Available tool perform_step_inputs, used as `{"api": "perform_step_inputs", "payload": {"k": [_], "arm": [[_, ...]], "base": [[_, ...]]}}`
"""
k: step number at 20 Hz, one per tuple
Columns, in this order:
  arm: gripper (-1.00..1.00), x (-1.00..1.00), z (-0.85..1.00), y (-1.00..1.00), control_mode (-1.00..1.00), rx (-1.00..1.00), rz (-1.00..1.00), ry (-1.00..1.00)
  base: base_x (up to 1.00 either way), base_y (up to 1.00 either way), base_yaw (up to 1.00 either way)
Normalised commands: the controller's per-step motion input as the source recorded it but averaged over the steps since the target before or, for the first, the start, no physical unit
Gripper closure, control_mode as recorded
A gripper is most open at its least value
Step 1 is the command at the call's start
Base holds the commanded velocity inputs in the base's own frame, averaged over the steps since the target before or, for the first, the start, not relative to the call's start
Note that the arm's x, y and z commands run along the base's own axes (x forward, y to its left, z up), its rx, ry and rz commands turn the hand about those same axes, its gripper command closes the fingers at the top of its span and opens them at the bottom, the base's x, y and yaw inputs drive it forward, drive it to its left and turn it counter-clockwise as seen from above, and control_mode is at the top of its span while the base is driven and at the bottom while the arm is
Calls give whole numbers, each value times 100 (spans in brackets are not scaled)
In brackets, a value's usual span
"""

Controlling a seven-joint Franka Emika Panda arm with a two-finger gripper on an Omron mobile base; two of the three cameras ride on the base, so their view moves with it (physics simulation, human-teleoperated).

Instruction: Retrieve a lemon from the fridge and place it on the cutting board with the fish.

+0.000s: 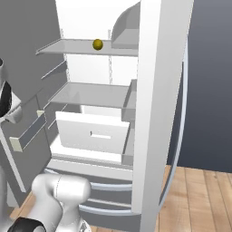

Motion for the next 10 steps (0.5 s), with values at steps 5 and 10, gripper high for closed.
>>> {"api": "perform_step_inputs", "payload": {"k": [5, 10], "arm": [[-100, -21, 6, -81, -100, -30, -1, 0], [-100, 10, -10, -87, -100, -51, -3, 0]], "base": [[0, 0, 0], [0, 0, 0]]}}
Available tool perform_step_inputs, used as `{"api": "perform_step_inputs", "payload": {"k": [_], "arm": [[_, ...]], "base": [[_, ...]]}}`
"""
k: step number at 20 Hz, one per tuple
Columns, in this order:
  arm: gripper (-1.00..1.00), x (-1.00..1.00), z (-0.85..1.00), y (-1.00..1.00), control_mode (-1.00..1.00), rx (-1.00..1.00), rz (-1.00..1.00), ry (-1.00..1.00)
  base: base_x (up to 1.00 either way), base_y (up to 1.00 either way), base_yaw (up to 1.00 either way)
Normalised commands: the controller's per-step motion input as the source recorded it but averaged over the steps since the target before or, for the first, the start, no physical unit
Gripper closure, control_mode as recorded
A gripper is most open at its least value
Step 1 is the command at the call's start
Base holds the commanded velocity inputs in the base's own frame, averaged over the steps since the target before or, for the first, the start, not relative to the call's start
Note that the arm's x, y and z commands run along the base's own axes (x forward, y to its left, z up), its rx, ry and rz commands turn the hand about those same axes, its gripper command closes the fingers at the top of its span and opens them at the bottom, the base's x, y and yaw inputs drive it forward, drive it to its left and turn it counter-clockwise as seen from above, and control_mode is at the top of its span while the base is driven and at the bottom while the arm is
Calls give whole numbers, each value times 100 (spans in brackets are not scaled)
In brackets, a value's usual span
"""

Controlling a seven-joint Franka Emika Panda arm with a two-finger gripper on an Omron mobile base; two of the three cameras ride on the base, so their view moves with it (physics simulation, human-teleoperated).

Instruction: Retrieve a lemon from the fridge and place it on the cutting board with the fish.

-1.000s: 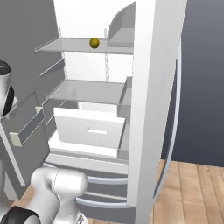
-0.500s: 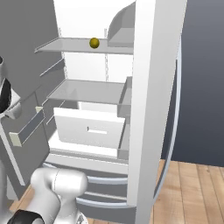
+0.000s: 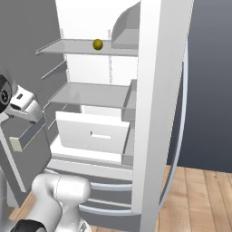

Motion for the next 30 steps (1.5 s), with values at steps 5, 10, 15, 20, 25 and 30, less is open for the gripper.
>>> {"api": "perform_step_inputs", "payload": {"k": [5, 10, 15, 20, 25, 30], "arm": [[-100, 3, 29, -76, -100, -19, -3, 0], [-100, 0, 43, -41, -100, 1, 0, 3], [-100, 0, 2, -32, -100, 0, 0, 6], [-100, 0, -3, -28, -100, 0, 0, 1], [-100, 0, -4, -20, -100, 0, 0, 0], [-100, 0, 0, 0, -100, 0, 0, 0]], "base": [[0, 0, 0], [0, 0, 0], [0, 0, 0], [0, 0, 0], [0, 0, 0], [0, 0, 0]]}}
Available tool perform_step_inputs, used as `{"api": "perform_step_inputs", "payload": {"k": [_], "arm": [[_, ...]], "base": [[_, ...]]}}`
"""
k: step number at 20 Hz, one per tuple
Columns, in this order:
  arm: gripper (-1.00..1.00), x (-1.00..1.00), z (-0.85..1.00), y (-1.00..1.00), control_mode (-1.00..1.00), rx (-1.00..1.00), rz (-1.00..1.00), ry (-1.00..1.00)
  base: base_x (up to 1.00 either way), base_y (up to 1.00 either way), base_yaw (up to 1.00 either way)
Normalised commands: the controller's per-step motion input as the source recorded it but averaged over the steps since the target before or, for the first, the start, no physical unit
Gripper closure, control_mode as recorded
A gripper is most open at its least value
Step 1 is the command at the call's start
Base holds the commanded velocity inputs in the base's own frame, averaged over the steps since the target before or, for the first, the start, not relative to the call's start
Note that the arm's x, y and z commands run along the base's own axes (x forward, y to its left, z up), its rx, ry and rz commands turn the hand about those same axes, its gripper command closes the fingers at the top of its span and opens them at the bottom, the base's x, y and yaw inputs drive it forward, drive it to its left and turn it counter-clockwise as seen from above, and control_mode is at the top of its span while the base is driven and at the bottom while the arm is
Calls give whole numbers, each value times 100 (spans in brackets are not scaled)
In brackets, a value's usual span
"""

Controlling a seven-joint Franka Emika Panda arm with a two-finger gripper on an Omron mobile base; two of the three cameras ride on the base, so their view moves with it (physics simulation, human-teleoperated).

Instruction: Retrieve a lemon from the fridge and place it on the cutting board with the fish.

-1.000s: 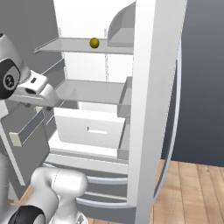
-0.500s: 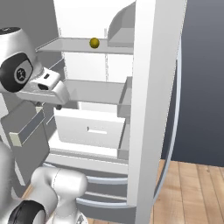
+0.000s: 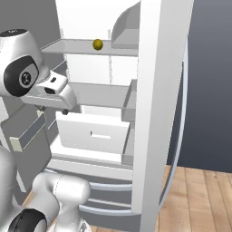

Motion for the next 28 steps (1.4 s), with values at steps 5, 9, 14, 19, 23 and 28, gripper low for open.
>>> {"api": "perform_step_inputs", "payload": {"k": [5, 9, 14, 19, 23, 28], "arm": [[-100, 0, 0, 0, -100, 0, 0, 0], [-100, 0, 0, 0, -100, 0, 0, 0], [-100, 0, 0, 0, 100, 0, 0, 0], [-100, 0, 0, 0, 100, 0, 0, 0], [-100, 0, 0, 0, 100, 0, 0, 0], [-100, 0, 0, 0, 100, 0, 0, 0]], "base": [[0, 0, 0], [0, 0, 0], [0, 0, 0], [16, -1, 1], [59, 0, 1], [60, 0, 0]]}}
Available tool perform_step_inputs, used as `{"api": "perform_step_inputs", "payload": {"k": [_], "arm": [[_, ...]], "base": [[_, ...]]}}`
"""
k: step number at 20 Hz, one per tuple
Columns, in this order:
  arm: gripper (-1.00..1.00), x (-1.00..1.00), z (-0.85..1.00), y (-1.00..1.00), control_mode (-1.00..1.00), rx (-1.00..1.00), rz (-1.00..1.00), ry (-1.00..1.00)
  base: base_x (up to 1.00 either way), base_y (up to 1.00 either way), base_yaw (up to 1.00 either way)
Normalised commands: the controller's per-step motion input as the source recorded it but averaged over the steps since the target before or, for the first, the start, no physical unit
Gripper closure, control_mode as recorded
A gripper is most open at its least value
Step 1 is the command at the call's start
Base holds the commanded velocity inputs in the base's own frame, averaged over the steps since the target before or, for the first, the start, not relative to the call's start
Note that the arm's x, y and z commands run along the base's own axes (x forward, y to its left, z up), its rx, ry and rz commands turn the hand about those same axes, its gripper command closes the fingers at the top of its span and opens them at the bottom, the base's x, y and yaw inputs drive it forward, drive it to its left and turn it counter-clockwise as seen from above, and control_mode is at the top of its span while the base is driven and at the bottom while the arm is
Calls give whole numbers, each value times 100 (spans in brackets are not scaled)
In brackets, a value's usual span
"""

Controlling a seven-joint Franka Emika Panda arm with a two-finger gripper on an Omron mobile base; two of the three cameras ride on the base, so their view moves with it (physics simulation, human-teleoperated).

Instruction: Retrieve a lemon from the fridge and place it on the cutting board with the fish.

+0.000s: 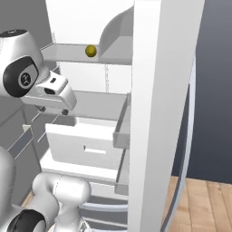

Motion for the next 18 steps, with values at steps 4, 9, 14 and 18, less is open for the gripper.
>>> {"api": "perform_step_inputs", "payload": {"k": [4, 9, 14, 18], "arm": [[-100, 0, 0, 0, 100, 0, 0, 0], [-100, 0, 0, 0, 100, 0, 0, 0], [-100, 0, 0, 0, 100, 0, 0, 0], [-100, 0, 0, 0, 100, 0, 0, 0]], "base": [[53, 0, 1], [51, 0, 1], [57, 0, 0], [49, 0, 0]]}}
